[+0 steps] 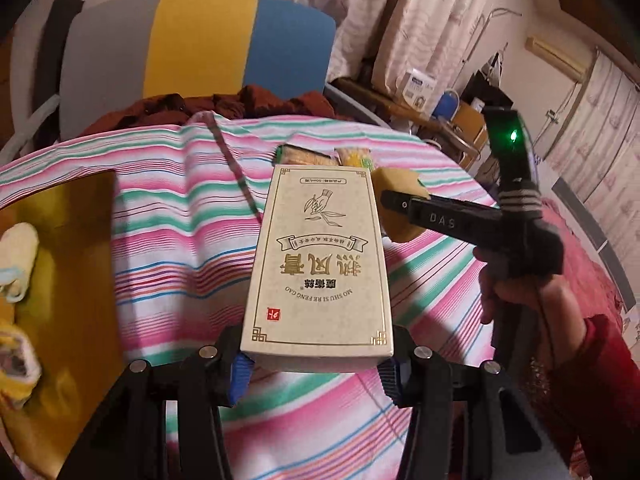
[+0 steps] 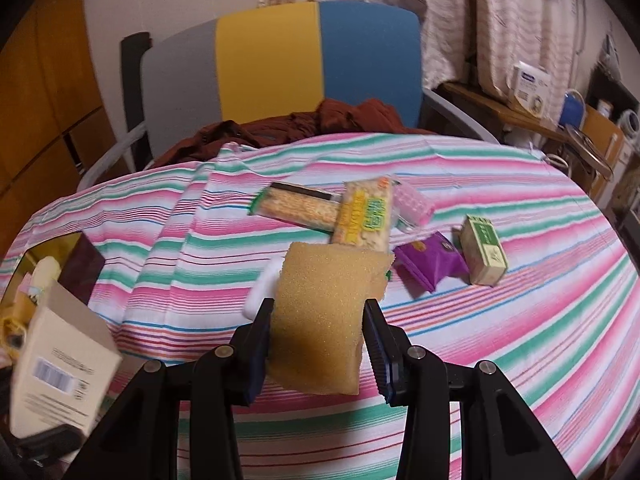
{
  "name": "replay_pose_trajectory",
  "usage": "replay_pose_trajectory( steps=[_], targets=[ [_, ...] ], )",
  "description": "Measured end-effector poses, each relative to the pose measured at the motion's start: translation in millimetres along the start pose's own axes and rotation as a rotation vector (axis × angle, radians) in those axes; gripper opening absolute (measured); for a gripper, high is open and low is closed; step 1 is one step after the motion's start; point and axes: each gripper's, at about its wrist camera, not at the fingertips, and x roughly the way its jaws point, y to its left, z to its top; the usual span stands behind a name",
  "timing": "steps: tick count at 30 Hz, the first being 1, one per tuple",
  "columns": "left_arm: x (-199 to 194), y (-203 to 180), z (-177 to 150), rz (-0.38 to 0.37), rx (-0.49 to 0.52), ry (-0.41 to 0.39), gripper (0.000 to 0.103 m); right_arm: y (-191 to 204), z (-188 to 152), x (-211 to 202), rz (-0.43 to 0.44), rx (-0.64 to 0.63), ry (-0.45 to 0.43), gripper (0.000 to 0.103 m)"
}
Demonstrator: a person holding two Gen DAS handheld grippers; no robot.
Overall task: Organize objects
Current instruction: 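Lift the sponge and cream box and carry them toward the gold tray, then lower the sponge and cream box into the gold tray and open both grippers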
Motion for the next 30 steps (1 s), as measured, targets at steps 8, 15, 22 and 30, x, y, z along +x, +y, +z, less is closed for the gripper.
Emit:
replay_pose_trajectory(
  steps=[8,15,22,30],
  targets=[
    [-45,39,-10,0.039,-0.077,-0.046,0.052,42,-3,-18,0.088,-0.139,-0.063,0.044],
    [-70,77,-32,0.095,-0.113,-0.027,0.052,109,-8,-44,0.267,-0.175,-0.056,0.044],
    [-83,116,-56,0.107,-0.134,0.06,0.052,189,-21,-68,0.464,-0.221,-0.013,0.044],
    [-100,155,-72,0.112,-0.144,0.131,0.052,252,-39,-70,0.535,-0.268,0.064,0.044]
  ],
)
